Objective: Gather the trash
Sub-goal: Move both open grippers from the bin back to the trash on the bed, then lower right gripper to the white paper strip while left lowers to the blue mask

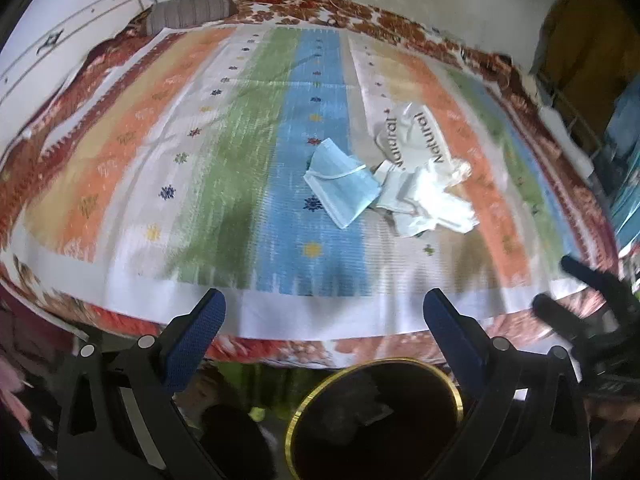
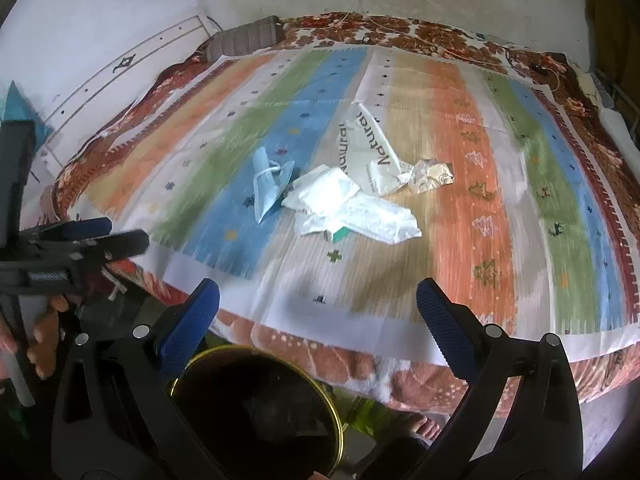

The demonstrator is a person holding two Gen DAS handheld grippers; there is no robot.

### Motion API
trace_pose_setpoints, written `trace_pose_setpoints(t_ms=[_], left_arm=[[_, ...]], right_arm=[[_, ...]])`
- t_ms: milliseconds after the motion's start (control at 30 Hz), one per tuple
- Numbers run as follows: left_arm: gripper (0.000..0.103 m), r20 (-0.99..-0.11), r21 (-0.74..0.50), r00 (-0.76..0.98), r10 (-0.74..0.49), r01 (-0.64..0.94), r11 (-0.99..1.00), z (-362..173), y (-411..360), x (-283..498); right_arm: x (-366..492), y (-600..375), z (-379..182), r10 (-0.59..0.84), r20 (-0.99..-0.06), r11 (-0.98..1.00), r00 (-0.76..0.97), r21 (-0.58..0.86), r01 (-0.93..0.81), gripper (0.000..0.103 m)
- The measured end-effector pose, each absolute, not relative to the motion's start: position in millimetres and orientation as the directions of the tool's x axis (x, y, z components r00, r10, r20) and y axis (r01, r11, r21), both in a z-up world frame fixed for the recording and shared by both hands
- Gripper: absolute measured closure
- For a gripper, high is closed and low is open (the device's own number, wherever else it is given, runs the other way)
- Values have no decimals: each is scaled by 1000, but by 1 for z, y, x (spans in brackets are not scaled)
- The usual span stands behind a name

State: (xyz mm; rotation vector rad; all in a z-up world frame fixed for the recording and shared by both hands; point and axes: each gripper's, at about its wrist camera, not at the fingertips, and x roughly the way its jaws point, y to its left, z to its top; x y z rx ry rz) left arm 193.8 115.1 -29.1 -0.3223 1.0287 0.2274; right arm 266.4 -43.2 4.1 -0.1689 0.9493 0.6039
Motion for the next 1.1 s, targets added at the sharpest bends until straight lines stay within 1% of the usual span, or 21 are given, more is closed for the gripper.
trace_pose_setpoints(t_ms=[167, 267, 367, 533, 667, 800, 933, 1033, 1100], left_arm=[[6, -878, -81, 475, 62, -276, 958, -38, 114, 208], [6, -880, -20, 463, 103, -253, 967, -44, 110, 217], [6, -881, 2, 459, 117, -243, 970, -50, 110, 224], [6, -884, -35, 459, 91, -259, 965, -57, 117, 231], [6, -875, -31, 471, 111, -284, 958, -65, 123, 240], [6, -877, -23, 465, 120, -291, 956, -77, 125, 249], [7, -891, 13, 439, 116, -230, 973, -90, 114, 259], [7, -889, -17, 446, 105, -260, 965, -93, 120, 264], [7, -887, -13, 446, 118, -280, 960, -97, 122, 268]], right_arm=[[285, -42, 2, 404, -806, 838, 432, 138, -528, 9], [296, -36, -2, 380, -820, 847, 429, 121, -518, 9], [303, -29, -3, 382, -819, 846, 428, 123, -519, 9], [320, -19, -7, 399, -816, 847, 417, 153, -510, 9], [335, -10, -13, 422, -816, 843, 395, 193, -502, 10], [349, -1, -20, 414, -820, 852, 396, 196, -485, 10], [358, 9, -29, 407, -832, 852, 377, 197, -484, 16], [366, 15, -35, 406, -837, 853, 368, 202, -482, 17], [372, 18, -39, 403, -840, 855, 363, 204, -477, 20]])
